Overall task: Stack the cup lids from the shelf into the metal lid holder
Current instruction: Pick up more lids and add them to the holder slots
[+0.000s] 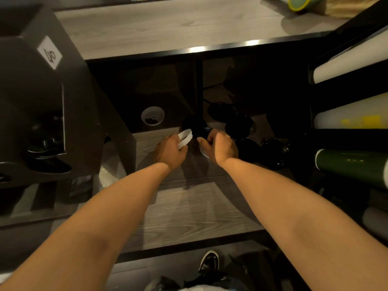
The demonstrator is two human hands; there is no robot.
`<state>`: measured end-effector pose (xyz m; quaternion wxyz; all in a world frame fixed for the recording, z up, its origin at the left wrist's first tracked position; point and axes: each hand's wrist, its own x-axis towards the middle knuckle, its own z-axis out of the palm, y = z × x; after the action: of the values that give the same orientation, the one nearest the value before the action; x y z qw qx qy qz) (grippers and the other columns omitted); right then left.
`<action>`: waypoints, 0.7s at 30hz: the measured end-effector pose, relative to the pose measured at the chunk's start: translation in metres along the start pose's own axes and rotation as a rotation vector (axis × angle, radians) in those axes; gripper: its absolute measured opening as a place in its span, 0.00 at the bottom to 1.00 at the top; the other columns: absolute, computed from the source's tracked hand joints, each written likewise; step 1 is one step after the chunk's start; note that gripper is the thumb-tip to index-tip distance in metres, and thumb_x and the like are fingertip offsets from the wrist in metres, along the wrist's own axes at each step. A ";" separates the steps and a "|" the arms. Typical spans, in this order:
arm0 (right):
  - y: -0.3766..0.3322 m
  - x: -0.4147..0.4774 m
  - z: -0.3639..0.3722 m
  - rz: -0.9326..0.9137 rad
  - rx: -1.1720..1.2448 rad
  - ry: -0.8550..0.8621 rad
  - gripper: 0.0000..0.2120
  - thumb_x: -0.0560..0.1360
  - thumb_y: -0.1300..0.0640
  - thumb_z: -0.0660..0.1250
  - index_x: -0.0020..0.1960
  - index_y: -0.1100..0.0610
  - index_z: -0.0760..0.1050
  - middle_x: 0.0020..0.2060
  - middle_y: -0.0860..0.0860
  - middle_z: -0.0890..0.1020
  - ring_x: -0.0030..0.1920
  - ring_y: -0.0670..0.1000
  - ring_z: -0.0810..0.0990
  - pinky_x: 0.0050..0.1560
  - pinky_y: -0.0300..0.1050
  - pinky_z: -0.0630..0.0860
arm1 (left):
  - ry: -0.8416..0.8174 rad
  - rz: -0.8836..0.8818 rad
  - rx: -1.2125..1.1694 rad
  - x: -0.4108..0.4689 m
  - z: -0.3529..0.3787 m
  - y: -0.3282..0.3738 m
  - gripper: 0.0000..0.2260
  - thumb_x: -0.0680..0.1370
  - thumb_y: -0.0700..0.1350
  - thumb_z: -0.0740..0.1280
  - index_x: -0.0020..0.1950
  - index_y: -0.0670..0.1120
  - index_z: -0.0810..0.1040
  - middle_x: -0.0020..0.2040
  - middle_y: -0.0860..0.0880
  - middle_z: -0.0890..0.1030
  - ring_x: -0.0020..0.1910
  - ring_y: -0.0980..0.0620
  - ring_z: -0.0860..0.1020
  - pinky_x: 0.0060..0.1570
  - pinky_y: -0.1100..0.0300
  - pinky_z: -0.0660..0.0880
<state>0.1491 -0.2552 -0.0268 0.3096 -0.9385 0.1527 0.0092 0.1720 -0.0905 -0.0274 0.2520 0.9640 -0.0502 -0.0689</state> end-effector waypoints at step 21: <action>-0.109 -0.151 0.001 0.211 0.577 0.103 0.13 0.81 0.53 0.55 0.46 0.52 0.77 0.39 0.52 0.79 0.39 0.55 0.81 0.46 0.54 0.82 | -0.061 0.132 -0.584 -0.130 -0.105 -0.045 0.21 0.84 0.46 0.53 0.75 0.61 0.62 0.69 0.45 0.71 0.54 0.41 0.79 0.40 0.51 0.81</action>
<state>0.0371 -0.1295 0.0521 0.5522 -0.7902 0.2611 -0.0499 0.0634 0.0159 0.0547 0.5209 0.8429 -0.0983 -0.0928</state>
